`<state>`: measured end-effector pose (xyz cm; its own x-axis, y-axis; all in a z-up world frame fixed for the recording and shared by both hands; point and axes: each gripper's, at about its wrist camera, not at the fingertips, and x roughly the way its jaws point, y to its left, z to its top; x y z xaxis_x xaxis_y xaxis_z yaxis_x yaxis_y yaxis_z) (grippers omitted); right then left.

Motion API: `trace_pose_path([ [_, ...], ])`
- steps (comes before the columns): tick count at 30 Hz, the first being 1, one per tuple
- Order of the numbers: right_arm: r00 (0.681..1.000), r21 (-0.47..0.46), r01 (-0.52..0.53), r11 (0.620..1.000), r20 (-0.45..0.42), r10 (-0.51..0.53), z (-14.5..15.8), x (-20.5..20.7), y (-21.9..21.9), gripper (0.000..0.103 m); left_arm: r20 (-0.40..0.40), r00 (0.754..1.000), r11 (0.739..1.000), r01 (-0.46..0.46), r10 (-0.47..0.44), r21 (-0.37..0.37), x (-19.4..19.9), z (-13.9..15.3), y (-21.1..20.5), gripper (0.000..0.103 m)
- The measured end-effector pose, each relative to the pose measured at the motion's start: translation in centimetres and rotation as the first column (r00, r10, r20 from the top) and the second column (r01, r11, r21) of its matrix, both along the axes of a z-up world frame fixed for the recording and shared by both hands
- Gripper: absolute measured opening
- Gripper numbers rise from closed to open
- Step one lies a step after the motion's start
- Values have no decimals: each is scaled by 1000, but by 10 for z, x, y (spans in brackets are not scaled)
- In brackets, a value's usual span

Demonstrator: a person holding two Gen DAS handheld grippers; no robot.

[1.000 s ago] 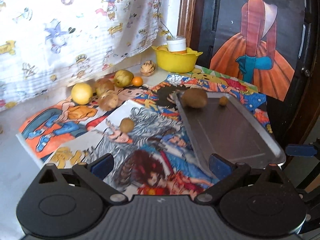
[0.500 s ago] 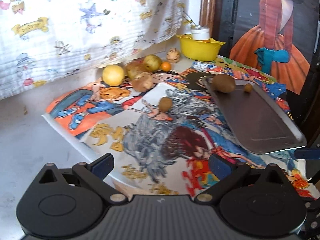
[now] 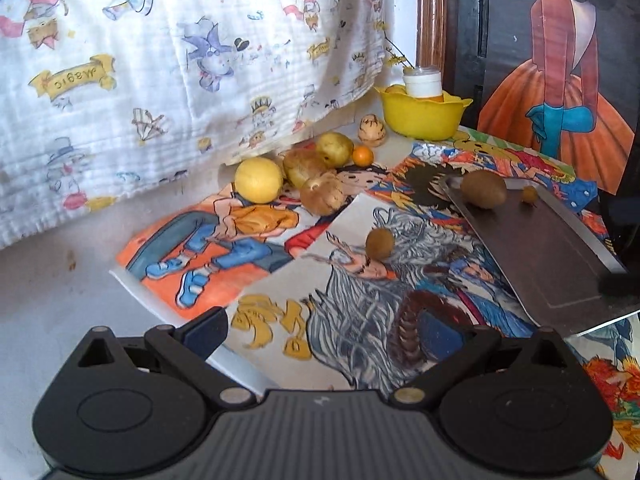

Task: Organize fruits
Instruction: 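Grasp the striped pepino with the right tool while the left tool grasps a small brown fruit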

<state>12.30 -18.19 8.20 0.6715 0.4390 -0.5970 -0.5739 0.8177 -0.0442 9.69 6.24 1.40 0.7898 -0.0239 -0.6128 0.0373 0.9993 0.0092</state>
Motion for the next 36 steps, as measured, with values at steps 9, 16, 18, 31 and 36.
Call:
trace_pose_path([
  [9, 994, 70, 4, 998, -105, 3, 18, 99, 20, 102, 60, 997, 999, 43, -42, -22, 28, 1, -12, 103],
  [16, 981, 111, -51, 993, -182, 70, 9, 161, 65, 102, 67, 998, 999, 15, -12, -40, 60, -5, -23, 103],
  [18, 973, 128, -65, 990, -211, 91, 1, 178, 77, 100, 56, 998, 999, 1, 1, -45, 68, -9, -26, 102],
  [31, 933, 93, -134, 987, -325, 157, -52, 236, 138, 70, 7, 1000, 995, 9, -8, -95, 100, -30, -30, 68],
  [36, 919, 97, -151, 984, -352, 176, -63, 242, 146, 61, 1, 999, 996, 41, -41, -74, 105, -31, -35, 53],
])
